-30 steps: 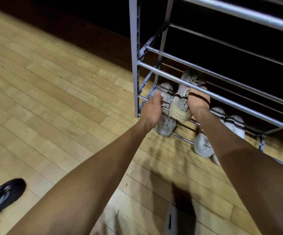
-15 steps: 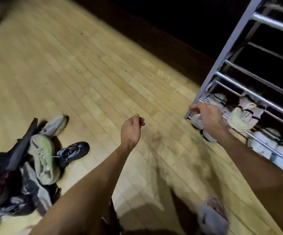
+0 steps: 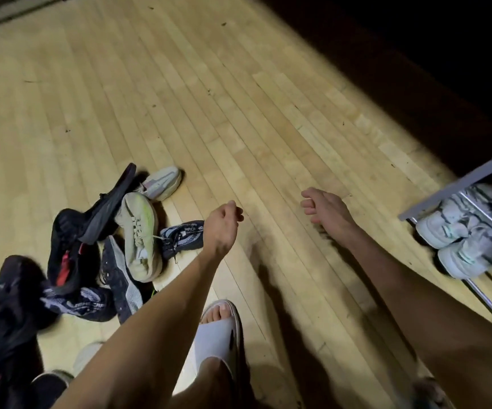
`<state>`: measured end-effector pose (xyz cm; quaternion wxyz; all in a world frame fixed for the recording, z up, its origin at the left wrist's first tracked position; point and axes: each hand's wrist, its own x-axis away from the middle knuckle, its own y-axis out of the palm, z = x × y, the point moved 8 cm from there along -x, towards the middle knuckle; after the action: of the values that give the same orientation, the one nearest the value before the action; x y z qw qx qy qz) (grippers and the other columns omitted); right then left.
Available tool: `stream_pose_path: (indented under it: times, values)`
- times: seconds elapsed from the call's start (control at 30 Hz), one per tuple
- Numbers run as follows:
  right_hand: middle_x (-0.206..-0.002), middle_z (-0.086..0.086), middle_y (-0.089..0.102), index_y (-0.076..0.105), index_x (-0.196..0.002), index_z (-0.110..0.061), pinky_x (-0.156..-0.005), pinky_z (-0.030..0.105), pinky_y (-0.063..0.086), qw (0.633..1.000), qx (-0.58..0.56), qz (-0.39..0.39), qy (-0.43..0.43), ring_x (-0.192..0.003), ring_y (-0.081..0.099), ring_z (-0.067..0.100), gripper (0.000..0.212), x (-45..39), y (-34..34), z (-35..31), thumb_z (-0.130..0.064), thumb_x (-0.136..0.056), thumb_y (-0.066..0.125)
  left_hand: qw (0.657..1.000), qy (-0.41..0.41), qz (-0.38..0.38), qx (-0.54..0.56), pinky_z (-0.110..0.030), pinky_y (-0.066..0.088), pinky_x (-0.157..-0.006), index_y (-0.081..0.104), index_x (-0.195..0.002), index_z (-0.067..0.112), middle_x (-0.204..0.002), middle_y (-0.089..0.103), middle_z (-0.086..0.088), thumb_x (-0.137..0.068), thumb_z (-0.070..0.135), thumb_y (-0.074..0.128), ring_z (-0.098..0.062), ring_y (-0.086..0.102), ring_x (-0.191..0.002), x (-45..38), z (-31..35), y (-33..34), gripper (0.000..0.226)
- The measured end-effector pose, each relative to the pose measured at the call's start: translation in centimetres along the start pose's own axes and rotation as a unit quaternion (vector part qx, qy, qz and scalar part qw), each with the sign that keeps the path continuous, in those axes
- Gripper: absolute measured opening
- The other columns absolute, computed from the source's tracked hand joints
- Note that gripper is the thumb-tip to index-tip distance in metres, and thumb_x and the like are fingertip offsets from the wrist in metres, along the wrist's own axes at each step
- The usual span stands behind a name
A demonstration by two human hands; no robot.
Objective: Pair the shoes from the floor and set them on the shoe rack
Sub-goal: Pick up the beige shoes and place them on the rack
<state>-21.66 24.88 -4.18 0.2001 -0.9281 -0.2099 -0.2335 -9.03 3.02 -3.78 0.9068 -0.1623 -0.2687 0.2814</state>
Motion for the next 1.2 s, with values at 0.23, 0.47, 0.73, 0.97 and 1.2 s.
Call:
stream_pose_path:
  times: [0.23,0.47,0.73,0.97,1.2]
  values:
    - [-0.097,0.000,0.066,0.064,-0.098,-0.019,-0.083,0.039,0.048,0.993,0.101,-0.042,0.035,-0.086,0.059,0.019,0.049,-1.6,5.8,2.8,-0.060,-0.091,0.037,0.994,-0.080,0.071,-0.015,-0.035,0.047,-0.082,0.062,-0.084,0.011,-0.085,0.066,-0.006,-0.102,0.032,0.033,-0.024,0.059,-0.084,-1.1,-7.2,-5.3,0.040]
    - [-0.122,-0.003,0.061,0.059,-0.124,-0.028,-0.104,0.050,0.044,0.983,0.149,-0.092,0.048,-0.115,0.057,0.023,0.076,-1.5,9.4,3.5,-0.077,-0.076,0.027,0.987,-0.129,0.087,-0.033,-0.046,0.049,-0.094,0.063,-0.086,0.017,-0.092,0.070,-0.006,-0.092,0.045,0.032,-0.033,0.063,-0.098,-0.7,-12.2,-8.2,0.043]
    - [-0.122,0.003,0.062,0.058,-0.125,-0.022,-0.105,0.050,0.044,0.982,0.137,-0.125,0.047,-0.113,0.058,0.023,0.070,-1.4,12.9,2.8,-0.071,-0.086,0.027,0.968,-0.164,0.130,-0.140,-0.038,0.045,-0.092,0.049,-0.131,0.005,-0.124,0.060,-0.018,-0.099,0.024,0.038,-0.038,0.058,-0.108,-1.0,-14.7,-12.3,0.038]
    - [-0.130,0.001,0.057,0.051,-0.137,-0.023,-0.107,0.048,0.042,0.976,0.154,-0.144,0.053,-0.120,0.055,0.023,0.068,-0.9,14.9,3.1,-0.067,-0.093,0.024,0.954,-0.282,0.061,-0.082,-0.030,0.049,-0.051,0.039,-0.136,0.014,-0.097,0.062,-0.017,-0.100,0.017,0.043,-0.022,0.058,-0.062,-1.3,-17.9,-13.8,0.037]
    - [-0.122,0.004,0.061,0.058,-0.124,-0.019,-0.104,0.049,0.044,0.977,0.152,-0.134,0.065,-0.111,0.058,0.023,0.066,-1.1,14.6,3.4,-0.066,-0.091,0.025,0.922,-0.269,0.001,-0.277,-0.044,0.059,-0.079,0.028,-0.143,0.014,-0.114,0.063,-0.016,-0.098,0.035,0.047,-0.029,0.069,-0.088,-2.5,-19.8,-14.6,0.053]
